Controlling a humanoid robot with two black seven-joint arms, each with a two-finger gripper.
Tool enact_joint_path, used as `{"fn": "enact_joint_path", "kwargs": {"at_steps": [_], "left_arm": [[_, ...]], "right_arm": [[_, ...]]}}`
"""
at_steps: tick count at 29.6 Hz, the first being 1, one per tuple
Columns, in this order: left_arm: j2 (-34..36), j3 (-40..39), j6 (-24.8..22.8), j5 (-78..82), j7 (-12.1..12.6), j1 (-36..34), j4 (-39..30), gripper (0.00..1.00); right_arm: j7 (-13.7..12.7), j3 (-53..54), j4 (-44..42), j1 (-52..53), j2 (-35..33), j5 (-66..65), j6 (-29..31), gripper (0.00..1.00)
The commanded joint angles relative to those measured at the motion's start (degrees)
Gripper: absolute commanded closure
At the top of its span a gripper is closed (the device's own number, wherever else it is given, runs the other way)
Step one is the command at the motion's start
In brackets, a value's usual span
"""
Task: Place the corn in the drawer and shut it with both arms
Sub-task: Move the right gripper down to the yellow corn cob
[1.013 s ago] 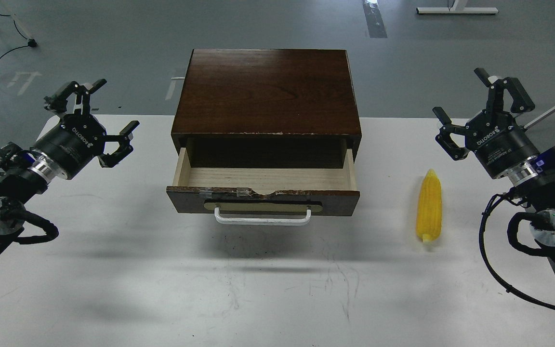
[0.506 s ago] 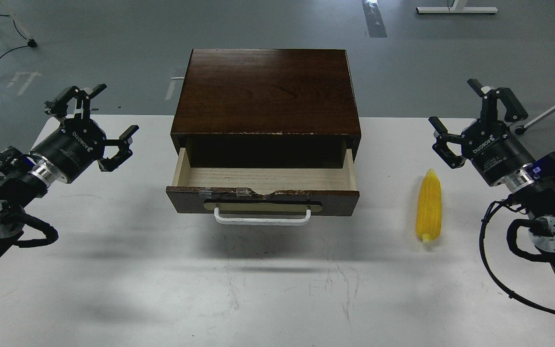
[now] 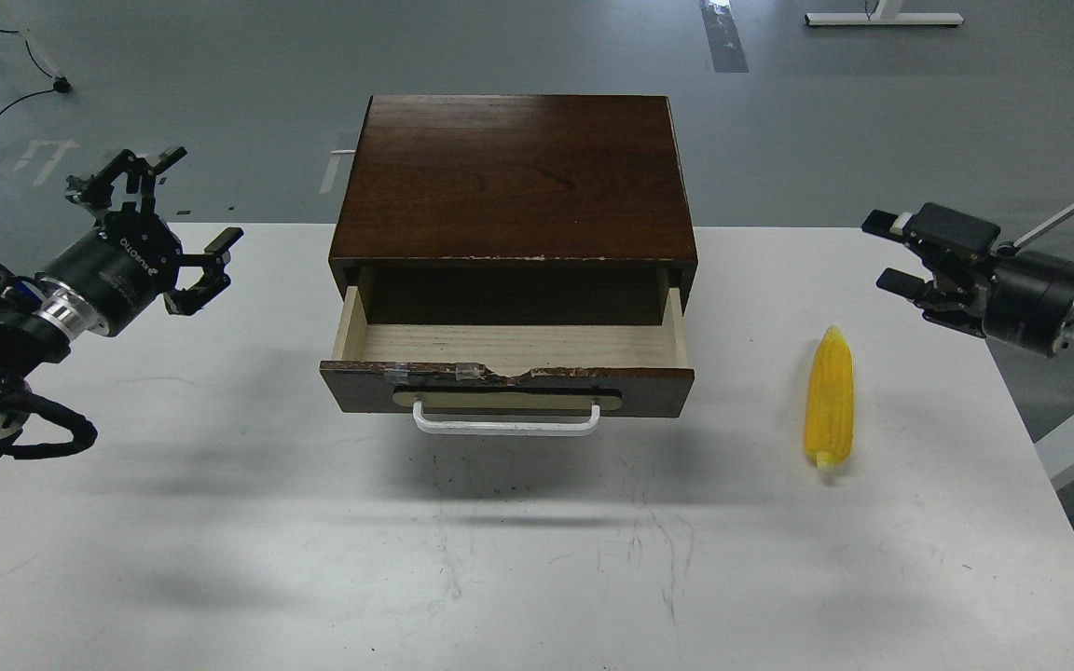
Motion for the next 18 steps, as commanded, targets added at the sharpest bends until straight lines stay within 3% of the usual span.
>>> {"fn": "enact_joint_path", "kwargs": {"at_steps": [1, 5, 18], "left_arm": [[-0.08, -0.01, 0.00, 0.23, -0.09, 0.13, -0.05, 0.02], [-0.34, -0.01, 0.00, 0.23, -0.09, 0.13, -0.14, 0.02], [-0.25, -0.09, 0.00, 0.32, -0.62, 0.13, -0.93, 0.02]], "right_arm": [[0.00, -6.10, -1.43, 3.52, -0.03, -4.83, -0.02, 0.00], [0.00, -14.54, -3.28, 7.39, 0.93, -5.54, -0.02, 0.00], [0.00, -18.95, -7.41, 7.48, 6.30, -5.54, -0.02, 0.00]]}}
